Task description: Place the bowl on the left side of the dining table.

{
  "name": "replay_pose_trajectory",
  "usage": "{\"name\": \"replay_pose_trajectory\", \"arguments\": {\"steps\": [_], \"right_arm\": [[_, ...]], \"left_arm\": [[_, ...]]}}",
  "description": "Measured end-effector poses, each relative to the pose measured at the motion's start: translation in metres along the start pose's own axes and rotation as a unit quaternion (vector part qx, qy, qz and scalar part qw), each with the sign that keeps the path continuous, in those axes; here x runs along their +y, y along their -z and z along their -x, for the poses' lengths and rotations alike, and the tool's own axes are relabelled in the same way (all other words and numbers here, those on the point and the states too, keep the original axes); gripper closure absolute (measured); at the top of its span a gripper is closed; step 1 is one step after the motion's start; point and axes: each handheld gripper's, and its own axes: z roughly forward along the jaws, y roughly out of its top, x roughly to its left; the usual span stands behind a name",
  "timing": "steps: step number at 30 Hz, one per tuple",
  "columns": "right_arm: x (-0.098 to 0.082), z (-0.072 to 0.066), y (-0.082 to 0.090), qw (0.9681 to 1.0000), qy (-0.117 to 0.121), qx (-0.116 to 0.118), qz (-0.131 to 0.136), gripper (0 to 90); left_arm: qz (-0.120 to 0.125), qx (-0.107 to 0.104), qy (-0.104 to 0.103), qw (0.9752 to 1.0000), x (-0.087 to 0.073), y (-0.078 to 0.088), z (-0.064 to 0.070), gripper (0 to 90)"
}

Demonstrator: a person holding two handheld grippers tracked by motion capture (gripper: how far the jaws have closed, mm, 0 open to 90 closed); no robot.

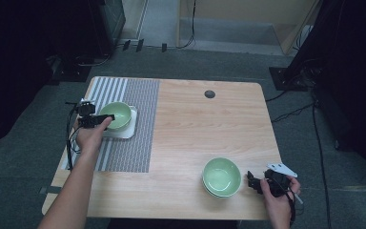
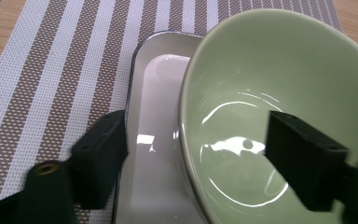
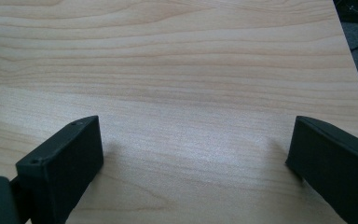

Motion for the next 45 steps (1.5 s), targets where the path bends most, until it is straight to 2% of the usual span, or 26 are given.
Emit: {"name": "replay_pose_trajectory", "arguments": {"steps": [2, 8, 11, 15, 18, 24, 33, 45], "right_arm": [[0.0, 0.0, 0.0, 1.0, 0.001, 0.0, 0.0, 2.4], [0.0, 0.0, 0.0, 1.0, 0.001, 0.001, -0.001, 2.0], [0.0, 0.0, 0.0, 1.0, 0.001, 0.001, 0.0, 2.1], [0.0, 0.0, 0.0, 1.0, 0.001, 0.001, 0.0, 2.0], [0.0, 0.0, 0.0, 1.0, 0.001, 0.001, 0.0, 2.0], [0.0, 0.0, 0.0, 1.0, 0.001, 0.001, -0.001, 2.0], [0.0, 0.0, 0.0, 1.0, 0.001, 0.001, -0.001, 2.0], [0.0, 0.0, 0.0, 1.0, 0.001, 0.001, 0.0, 2.0]], "left_arm": [[0.014, -0.02, 0.005, 0.9997, -0.001, 0.005, 0.001, 17.2], [0.048, -0.009, -0.016, 0.9987, -0.004, 0.016, 0.007, 16.6], [0.061, -0.017, -0.017, 0.9979, -0.004, 0.02, 0.007, 15.9], [0.078, -0.023, -0.035, 0.996, -0.006, 0.025, 0.009, 11.5], [0.086, -0.015, -0.044, 0.9952, -0.008, 0.027, 0.01, 10.8], [0.101, -0.006, -0.045, 0.9938, -0.01, 0.034, 0.009, 10.8], [0.116, -0.011, -0.052, 0.9918, -0.017, 0.043, 0.01, 10.8], [0.129, -0.024, -0.065, 0.9892, -0.027, 0.054, 0.018, 10.8]]}}
